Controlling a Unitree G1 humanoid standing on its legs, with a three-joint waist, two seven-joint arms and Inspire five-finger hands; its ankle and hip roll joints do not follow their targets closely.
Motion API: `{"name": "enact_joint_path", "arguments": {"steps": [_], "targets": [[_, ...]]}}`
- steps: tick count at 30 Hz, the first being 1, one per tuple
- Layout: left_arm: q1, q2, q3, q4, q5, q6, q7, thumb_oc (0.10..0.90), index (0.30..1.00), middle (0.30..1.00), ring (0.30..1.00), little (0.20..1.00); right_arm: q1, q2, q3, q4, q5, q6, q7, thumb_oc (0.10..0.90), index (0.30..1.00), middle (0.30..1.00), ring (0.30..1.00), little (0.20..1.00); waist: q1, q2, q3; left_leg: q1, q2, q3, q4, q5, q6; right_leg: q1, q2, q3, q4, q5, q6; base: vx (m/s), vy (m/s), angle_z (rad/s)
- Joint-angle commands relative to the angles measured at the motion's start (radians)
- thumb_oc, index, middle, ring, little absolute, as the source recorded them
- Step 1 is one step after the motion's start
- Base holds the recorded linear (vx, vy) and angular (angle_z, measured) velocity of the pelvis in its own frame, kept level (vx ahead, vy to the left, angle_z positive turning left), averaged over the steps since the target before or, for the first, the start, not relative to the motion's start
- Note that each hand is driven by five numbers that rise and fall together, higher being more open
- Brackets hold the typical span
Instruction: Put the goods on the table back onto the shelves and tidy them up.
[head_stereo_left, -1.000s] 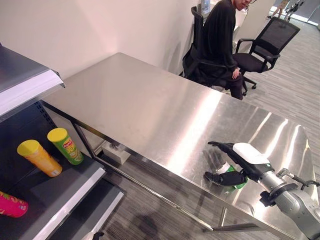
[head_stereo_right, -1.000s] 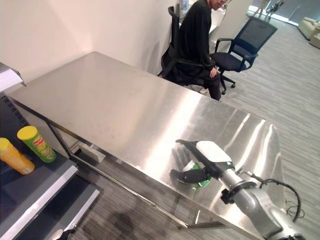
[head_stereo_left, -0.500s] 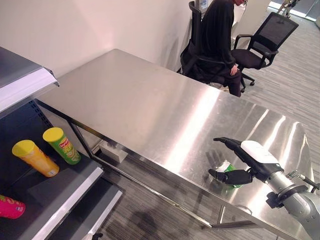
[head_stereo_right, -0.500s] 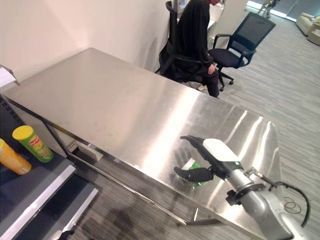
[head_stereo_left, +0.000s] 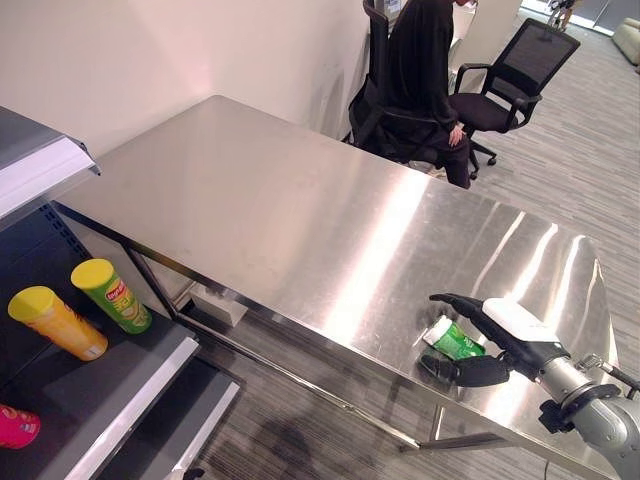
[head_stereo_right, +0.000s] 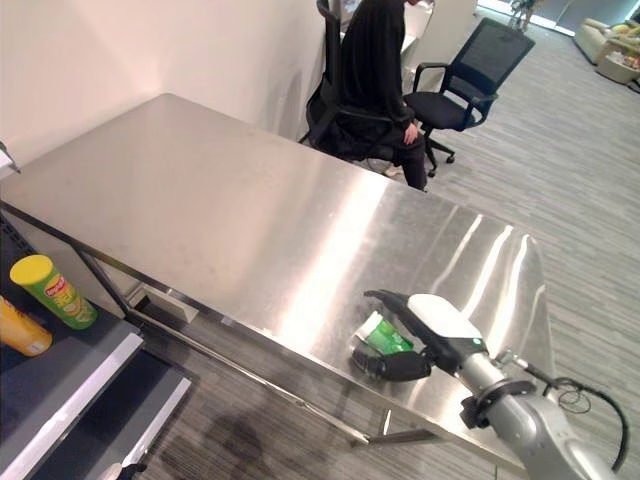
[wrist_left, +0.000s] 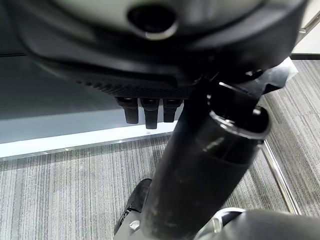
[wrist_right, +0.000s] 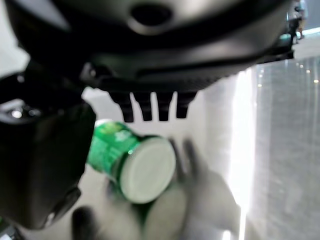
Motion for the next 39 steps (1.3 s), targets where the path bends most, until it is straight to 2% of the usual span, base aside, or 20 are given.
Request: {"name": "enact_joint_path", "arguments": {"steps": [1,11,12,13,14,15,18,22,25,30,32,35,36,39], "targets": [[-0.056,-0.024,0.026,0.027,-0.036,-0.046,-0.008,0.800,0.900,0.900,0.900,0.900,-0.067,-0.065,-0.039,-0.078,0.073,-0.031,-0.027,0.800,0.900,0.900,0.900,0.900,0.037,0.000,-0.039,0.050,0.022,-0.048,0.002,-0.087,0.010,-0.022,-0.061,0.035,0.073,0.086,0.067,0.00,0.000,0.00],[-0.054,-0.023,0.027,0.033,-0.051,-0.046,-0.013,0.800,0.900,0.900,0.900,0.900,-0.116,-0.057,0.049,-0.030,0.095,-0.024,-0.006,0.800,0.900,0.900,0.900,0.900,0.042,0.002,-0.037,0.048,0.023,-0.049,0.002,-0.084,0.008,-0.021,-0.061,0.034,0.071,0.087,0.066,0.00,0.000,0.00],[-0.054,-0.022,0.027,0.034,-0.053,-0.046,-0.014,0.800,0.900,0.900,0.900,0.900,-0.121,-0.058,0.058,-0.026,0.099,-0.023,-0.003,0.753,0.829,0.829,0.829,0.829,0.042,0.002,-0.038,0.047,0.023,-0.050,0.002,-0.083,0.008,-0.021,-0.060,0.034,0.071,0.087,0.065,0.00,0.000,0.00],[-0.055,-0.021,0.027,0.034,-0.054,-0.044,-0.015,0.800,0.900,0.900,0.900,0.900,-0.129,-0.068,0.073,-0.023,0.101,-0.022,0.005,0.643,0.665,0.665,0.665,0.665,0.042,0.001,-0.037,0.047,0.023,-0.050,0.002,-0.083,0.008,-0.022,-0.060,0.034,0.071,0.087,0.065,0.00,0.000,0.00],[-0.055,-0.021,0.027,0.034,-0.054,-0.044,-0.015,0.800,0.900,0.900,0.900,0.900,-0.129,-0.069,0.074,-0.023,0.101,-0.022,0.005,0.634,0.651,0.651,0.651,0.651,0.042,0.001,-0.037,0.047,0.023,-0.050,0.002,-0.083,0.008,-0.022,-0.060,0.034,0.071,0.087,0.065,0.00,0.000,0.00],[-0.055,-0.017,0.027,0.034,-0.054,-0.043,-0.014,0.800,0.900,0.900,0.900,0.900,-0.131,-0.089,0.088,-0.027,0.092,-0.021,0.017,0.544,0.516,0.516,0.516,0.516,0.043,-0.002,-0.036,0.047,0.023,-0.050,0.002,-0.083,0.007,-0.022,-0.060,0.033,0.071,0.089,0.065,0.00,0.000,0.00],[-0.056,-0.015,0.028,0.033,-0.052,-0.043,-0.014,0.800,0.900,0.900,0.900,0.900,-0.127,-0.113,0.094,-0.027,0.090,-0.023,0.027,0.474,0.411,0.411,0.411,0.411,0.043,-0.004,-0.035,0.048,0.023,-0.050,0.002,-0.082,0.006,-0.021,-0.060,0.031,0.071,0.089,0.065,0.00,0.000,0.00],[-0.055,-0.014,0.025,0.030,-0.051,-0.043,-0.015,0.800,0.900,0.900,0.900,0.900,-0.120,-0.142,0.094,-0.028,0.065,-0.025,0.031,0.463,0.394,0.394,0.394,0.394,0.042,-0.006,-0.034,0.049,0.023,-0.049,0.002,-0.083,0.006,-0.020,-0.060,0.032,0.072,0.089,0.066,0.00,0.000,0.00],[-0.058,-0.013,0.022,0.028,-0.043,-0.043,-0.014,0.800,0.900,0.900,0.900,0.900,-0.105,-0.173,0.078,-0.030,0.028,-0.030,0.029,0.424,0.335,0.335,0.335,0.335,0.039,-0.007,-0.032,0.051,0.023,-0.048,0.002,-0.084,0.006,-0.021,-0.060,0.034,0.073,0.089,0.066,0.00,0.000,0.00],[-0.060,-0.009,0.013,0.022,-0.021,-0.042,-0.008,0.800,0.900,0.900,0.900,0.900,-0.083,-0.201,0.050,-0.028,-0.009,-0.030,0.028,0.428,0.342,0.342,0.342,0.342,0.035,-0.008,-0.030,0.054,0.022,-0.046,0.002,-0.086,0.006,-0.020,-0.059,0.036,0.073,0.088,0.068,0.00,0.000,0.00],[-0.061,-0.010,0.009,0.019,-0.013,-0.041,-0.007,0.800,0.900,0.900,0.900,0.900,-0.075,-0.200,0.042,-0.026,-0.019,-0.030,0.025,0.400,0.300,0.300,0.300,0.300,0.035,-0.007,-0.031,0.055,0.021,-0.045,0.002,-0.087,0.006,-0.020,-0.059,0.037,0.073,0.088,0.068,0.00,0.000,0.00],[-0.062,-0.009,0.007,0.019,-0.002,-0.040,0.000,0.800,0.900,0.900,0.900,0.900,-0.074,-0.172,0.028,-0.011,-0.029,-0.023,0.007,0.400,0.300,0.300,0.300,0.300,0.033,-0.005,-0.031,0.058,0.020,-0.044,0.002,-0.090,0.009,-0.019,-0.060,0.039,0.072,0.087,0.068,0.00,0.000,0.00],[-0.061,-0.010,0.009,0.018,0.001,-0.041,0.004,0.800,0.900,0.900,0.900,0.900,-0.089,-0.115,0.000,0.013,-0.033,-0.015,-0.042,0.400,0.300,0.300,0.300,0.300,0.032,-0.001,-0.032,0.059,0.019,-0.045,0.002,-0.092,0.011,-0.018,-0.061,0.040,0.072,0.087,0.068,0.00,0.000,0.00],[-0.062,-0.014,0.011,0.021,0.004,-0.041,0.011,0.800,0.900,0.900,0.900,0.900,-0.098,-0.072,-0.031,0.018,-0.052,-0.011,-0.093,0.400,0.300,0.300,0.300,0.300,0.035,0.003,-0.034,0.059,0.018,-0.046,0.002,-0.092,0.013,-0.017,-0.061,0.040,0.072,0.086,0.068,0.00,0.000,0.00]]}}
